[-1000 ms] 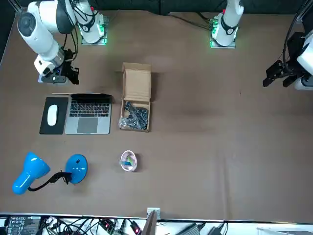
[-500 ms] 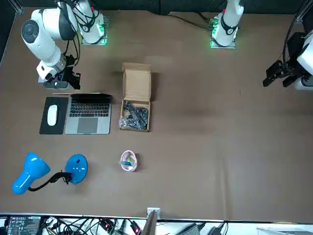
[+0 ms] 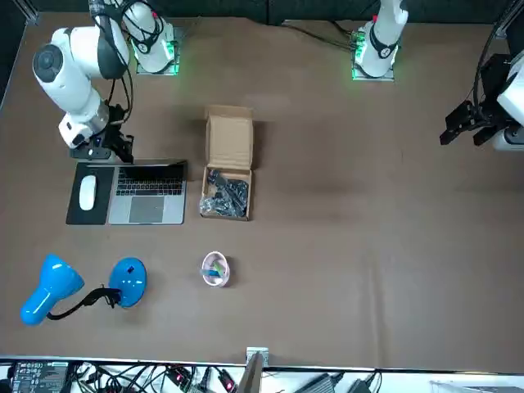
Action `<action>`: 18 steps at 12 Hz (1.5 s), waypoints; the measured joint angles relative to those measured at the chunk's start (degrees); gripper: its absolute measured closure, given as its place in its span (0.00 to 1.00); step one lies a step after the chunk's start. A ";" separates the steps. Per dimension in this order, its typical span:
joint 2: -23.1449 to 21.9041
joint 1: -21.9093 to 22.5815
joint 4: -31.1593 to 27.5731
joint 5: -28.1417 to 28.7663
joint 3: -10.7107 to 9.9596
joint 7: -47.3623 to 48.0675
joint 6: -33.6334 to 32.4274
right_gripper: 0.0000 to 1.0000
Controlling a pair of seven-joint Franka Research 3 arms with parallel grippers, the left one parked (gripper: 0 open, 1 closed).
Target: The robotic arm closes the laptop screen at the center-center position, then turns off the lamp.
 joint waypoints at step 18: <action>23.50 -0.03 13.19 0.01 -0.16 0.07 9.69 0.98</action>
